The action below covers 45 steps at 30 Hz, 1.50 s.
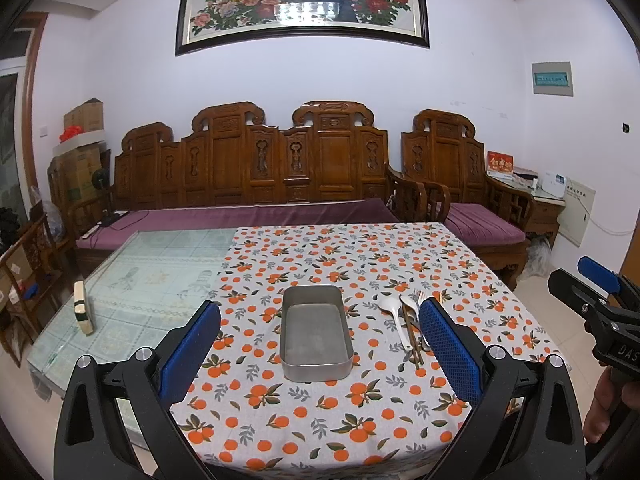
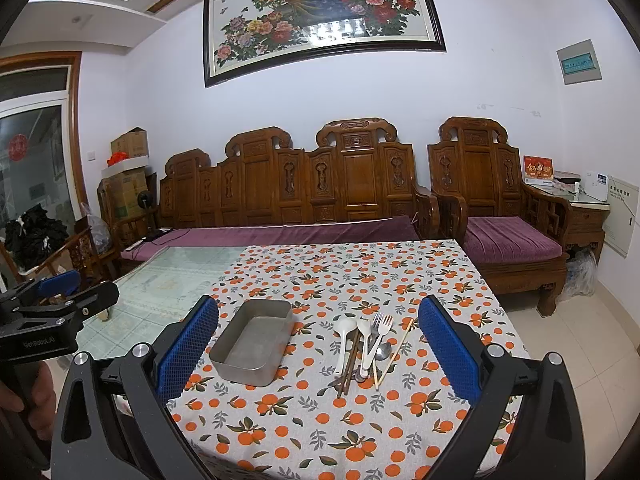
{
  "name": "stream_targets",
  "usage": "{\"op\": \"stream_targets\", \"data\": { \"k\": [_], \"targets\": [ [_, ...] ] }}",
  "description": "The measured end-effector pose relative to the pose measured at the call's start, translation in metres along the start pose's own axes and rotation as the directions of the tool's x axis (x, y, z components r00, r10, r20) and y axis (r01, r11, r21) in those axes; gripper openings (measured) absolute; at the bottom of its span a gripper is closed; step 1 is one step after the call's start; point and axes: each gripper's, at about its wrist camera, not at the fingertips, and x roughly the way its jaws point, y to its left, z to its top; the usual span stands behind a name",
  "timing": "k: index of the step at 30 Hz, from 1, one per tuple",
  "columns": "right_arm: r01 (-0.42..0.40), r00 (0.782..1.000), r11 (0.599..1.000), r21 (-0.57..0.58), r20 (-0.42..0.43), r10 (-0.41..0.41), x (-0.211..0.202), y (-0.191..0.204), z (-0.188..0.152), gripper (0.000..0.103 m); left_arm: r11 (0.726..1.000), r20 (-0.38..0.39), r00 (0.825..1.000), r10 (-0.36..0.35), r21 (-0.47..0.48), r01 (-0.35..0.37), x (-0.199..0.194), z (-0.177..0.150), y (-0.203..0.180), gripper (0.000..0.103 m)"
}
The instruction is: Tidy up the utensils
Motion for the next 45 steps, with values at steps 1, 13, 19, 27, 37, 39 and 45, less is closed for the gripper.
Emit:
{"op": "stream_targets", "data": {
  "k": [1, 13, 19, 27, 37, 39, 45],
  "targets": [
    [0.000, 1.000, 1.000, -0.001, -0.001, 0.000, 0.000, 0.000, 0.000, 0.100, 1.000, 0.000, 1.000, 0.001, -0.001, -0.001, 0.000, 0.000, 0.000, 0.096],
    [0.001, 1.000, 1.000, -0.001, 0.000, -0.001, 0.000, 0.000, 0.000, 0.100, 1.000, -0.002, 1.000, 0.001, 0.001, -0.001, 0.000, -0.002, -0.002, 0.096],
    [0.000, 1.000, 1.000, -0.002, 0.000, 0.000, 0.000, 0.000, 0.000, 0.100, 1.000, -0.002, 1.000, 0.001, 0.000, -0.001, 0.000, -0.002, -0.001, 0.096],
    [0.001, 1.000, 1.000, -0.002, 0.000, -0.001, 0.001, -0.001, -0.001, 0.100, 1.000, -0.002, 1.000, 0.001, 0.000, -0.001, 0.001, -0.002, -0.002, 0.096],
    [0.003, 1.000, 1.000, -0.003, -0.011, -0.003, 0.000, -0.001, 0.003, 0.100, 1.000, -0.023, 1.000, -0.003, 0.006, 0.003, 0.012, -0.011, -0.005, 0.096],
    [-0.001, 1.000, 1.000, -0.002, -0.019, 0.001, 0.006, 0.000, -0.005, 0.100, 1.000, -0.037, 0.999, -0.006, 0.008, 0.007, 0.017, -0.014, -0.006, 0.096],
    [-0.014, 0.998, 1.000, -0.004, -0.054, 0.014, 0.029, -0.011, -0.012, 0.100, 0.999, -0.091, 0.995, -0.030, 0.019, 0.032, 0.045, -0.020, -0.005, 0.096]
  ]
}}
